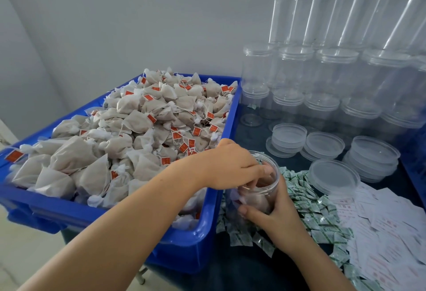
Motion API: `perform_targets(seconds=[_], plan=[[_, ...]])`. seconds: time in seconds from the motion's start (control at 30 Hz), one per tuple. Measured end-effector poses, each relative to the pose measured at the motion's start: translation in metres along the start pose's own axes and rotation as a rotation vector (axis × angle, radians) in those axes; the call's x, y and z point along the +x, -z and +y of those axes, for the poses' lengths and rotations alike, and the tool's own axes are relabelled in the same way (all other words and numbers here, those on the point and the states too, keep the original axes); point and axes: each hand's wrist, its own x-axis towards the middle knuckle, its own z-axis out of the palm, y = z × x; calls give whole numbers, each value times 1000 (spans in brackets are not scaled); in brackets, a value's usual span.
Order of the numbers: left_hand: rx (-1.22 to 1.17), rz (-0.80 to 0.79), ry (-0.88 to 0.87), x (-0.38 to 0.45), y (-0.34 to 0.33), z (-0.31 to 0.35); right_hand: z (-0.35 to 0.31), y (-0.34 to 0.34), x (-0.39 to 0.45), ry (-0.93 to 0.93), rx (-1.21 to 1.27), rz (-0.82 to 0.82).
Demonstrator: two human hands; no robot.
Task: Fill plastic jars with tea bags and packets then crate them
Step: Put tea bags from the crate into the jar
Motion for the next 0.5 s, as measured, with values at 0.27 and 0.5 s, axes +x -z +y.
perform_targets(seconds=[0.27,0.5], plan=[[-284,520,163,-18,28,-19,-1,1,-2,14,-52,29],[-22,296,414,-34,29,-51,-2,1,-1,4,-50,31]])
